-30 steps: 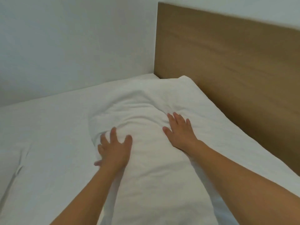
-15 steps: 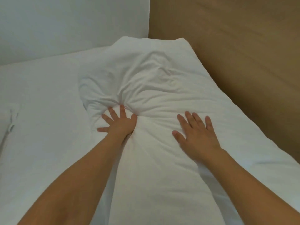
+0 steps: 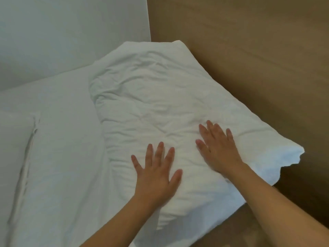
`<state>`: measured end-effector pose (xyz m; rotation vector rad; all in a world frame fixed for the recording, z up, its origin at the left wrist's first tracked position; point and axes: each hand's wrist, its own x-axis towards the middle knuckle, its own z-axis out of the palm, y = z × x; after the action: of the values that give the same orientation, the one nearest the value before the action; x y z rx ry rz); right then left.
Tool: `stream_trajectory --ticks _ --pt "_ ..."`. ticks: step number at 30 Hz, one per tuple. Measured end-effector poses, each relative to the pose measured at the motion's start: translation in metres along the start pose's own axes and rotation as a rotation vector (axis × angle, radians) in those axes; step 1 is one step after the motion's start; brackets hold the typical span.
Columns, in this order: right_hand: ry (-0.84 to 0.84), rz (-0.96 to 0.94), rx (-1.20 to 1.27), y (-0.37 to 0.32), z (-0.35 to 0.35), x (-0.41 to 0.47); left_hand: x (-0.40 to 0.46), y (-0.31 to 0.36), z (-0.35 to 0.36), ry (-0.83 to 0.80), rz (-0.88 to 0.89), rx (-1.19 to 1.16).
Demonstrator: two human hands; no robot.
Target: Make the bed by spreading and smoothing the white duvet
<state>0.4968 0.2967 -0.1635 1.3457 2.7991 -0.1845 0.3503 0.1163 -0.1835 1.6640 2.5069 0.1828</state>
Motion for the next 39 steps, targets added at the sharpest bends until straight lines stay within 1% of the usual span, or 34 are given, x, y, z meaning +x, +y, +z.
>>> stream_trajectory --ticks 1,2,3,4,5,7,8,10,11,12,13,14,16,18,20,23,28,30,32,34,36,39 --pt "-0.024 -0.027 -0.027 0.010 0.006 -0.017 -0.025 0.007 0.009 -0.056 0.104 0.024" --pt "-0.043 -0.012 -0.074 0.023 0.012 -0.031 -0.049 0.013 0.019 -0.129 0.214 0.068" --pt "-0.045 0.043 -0.112 0.036 0.015 -0.042 -0.067 0.018 0.030 -0.163 0.293 0.127" --pt "-0.030 0.109 -0.127 0.047 0.015 -0.050 -0.076 0.022 0.035 -0.171 0.318 0.158" --pt "-0.013 0.161 -0.125 0.053 0.012 -0.057 -0.077 0.028 0.033 -0.150 0.289 0.143" --pt "-0.005 0.190 -0.107 0.055 0.005 -0.069 -0.068 0.036 0.019 -0.085 0.115 0.065" --pt "-0.034 0.187 -0.096 0.054 0.003 -0.075 -0.060 0.039 0.014 -0.107 0.035 0.056" --pt "-0.198 0.232 -0.017 0.052 -0.004 -0.087 -0.052 0.041 0.003 -0.300 -0.028 0.094" --pt "-0.287 0.290 0.066 0.050 -0.011 -0.091 -0.048 0.042 -0.006 -0.407 -0.024 0.116" --pt "-0.338 0.349 0.162 0.048 -0.022 -0.093 -0.044 0.043 -0.018 -0.477 -0.017 0.113" --pt "-0.346 0.390 0.237 0.044 -0.034 -0.093 -0.041 0.044 -0.032 -0.492 -0.001 0.082" --pt "-0.319 0.406 0.276 0.037 -0.046 -0.091 -0.040 0.044 -0.047 -0.454 0.025 0.038" --pt "-0.196 0.363 0.266 0.013 -0.069 -0.088 -0.041 0.039 -0.073 -0.265 0.072 -0.022" --pt "-0.096 0.250 0.264 -0.022 -0.084 -0.088 -0.052 0.022 -0.094 -0.092 0.065 0.036" --pt "-0.063 0.110 0.317 -0.068 -0.091 -0.092 -0.075 -0.009 -0.108 -0.015 -0.017 0.093" --pt "-0.105 -0.030 0.406 -0.151 -0.085 -0.109 -0.121 -0.081 -0.126 0.045 -0.202 0.136" --pt "-0.271 -0.156 0.574 -0.301 -0.057 -0.131 -0.201 -0.225 -0.164 0.049 -0.569 0.223" --pt "-0.367 -0.149 0.676 -0.363 -0.045 -0.139 -0.234 -0.280 -0.180 0.028 -0.715 0.269" --pt "-0.507 -0.097 0.805 -0.424 -0.029 -0.149 -0.264 -0.328 -0.190 0.043 -0.841 0.338" --pt "-0.654 -0.041 0.908 -0.477 -0.009 -0.160 -0.286 -0.360 -0.197 0.091 -0.896 0.405" --pt "-0.800 -0.002 0.982 -0.520 0.008 -0.171 -0.296 -0.381 -0.202 0.160 -0.910 0.408" --pt "-0.983 0.140 1.165 -0.561 0.026 -0.186 -0.294 -0.404 -0.206 0.172 -1.010 0.298"
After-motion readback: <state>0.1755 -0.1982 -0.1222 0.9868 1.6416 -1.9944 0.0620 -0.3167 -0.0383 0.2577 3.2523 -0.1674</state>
